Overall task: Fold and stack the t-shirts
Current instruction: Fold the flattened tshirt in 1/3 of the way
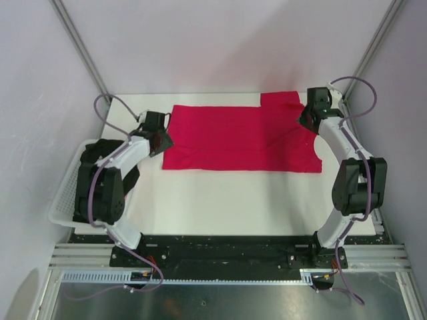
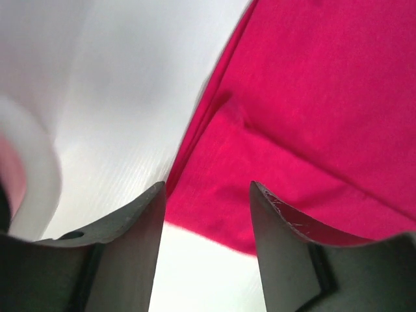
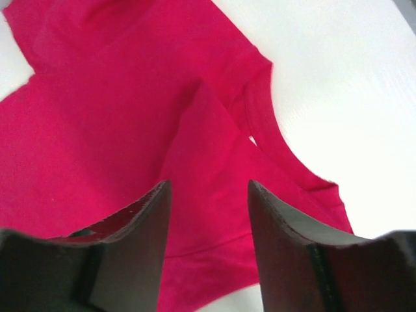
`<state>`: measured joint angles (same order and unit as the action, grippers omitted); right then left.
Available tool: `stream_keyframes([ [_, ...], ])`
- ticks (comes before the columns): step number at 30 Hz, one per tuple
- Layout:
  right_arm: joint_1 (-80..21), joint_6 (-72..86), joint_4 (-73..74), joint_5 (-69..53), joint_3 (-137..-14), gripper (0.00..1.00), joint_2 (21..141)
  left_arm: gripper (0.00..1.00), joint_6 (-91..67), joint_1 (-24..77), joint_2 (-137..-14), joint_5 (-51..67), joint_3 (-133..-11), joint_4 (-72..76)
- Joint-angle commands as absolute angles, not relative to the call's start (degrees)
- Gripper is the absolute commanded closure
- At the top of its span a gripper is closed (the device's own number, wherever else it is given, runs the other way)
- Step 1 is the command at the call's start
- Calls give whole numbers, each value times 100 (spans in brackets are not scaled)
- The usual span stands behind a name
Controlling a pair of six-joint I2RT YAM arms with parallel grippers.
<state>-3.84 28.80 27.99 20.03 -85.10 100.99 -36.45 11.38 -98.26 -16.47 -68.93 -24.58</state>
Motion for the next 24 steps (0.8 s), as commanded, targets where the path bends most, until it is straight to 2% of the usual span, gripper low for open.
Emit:
stream_keyframes([
  [1, -145, 3332, 3411, 1896, -8012, 49, 9415, 44, -3860, 1115, -8976, -1479, -6136, -2211],
  [4, 21, 3484, 3487, 1865, -7397, 54, 9063, 52, -3998, 1112, -8785, -1372, -5730, -2152],
  [10, 525, 3640, 3390, 1607, -6350, 59, 8588, 59, -4159, 1110, -8685, -1203, -5379, -2098],
  [15, 645, 3735, 3241, 1552, -5996, 63, 8507, 62, -4218, 1108, -8723, -1096, -5312, -2048],
  [24, 716, 3865, 2875, 1321, -5887, 62, 8891, 62, -4232, 1065, -8712, -1041, -5245, -2004],
])
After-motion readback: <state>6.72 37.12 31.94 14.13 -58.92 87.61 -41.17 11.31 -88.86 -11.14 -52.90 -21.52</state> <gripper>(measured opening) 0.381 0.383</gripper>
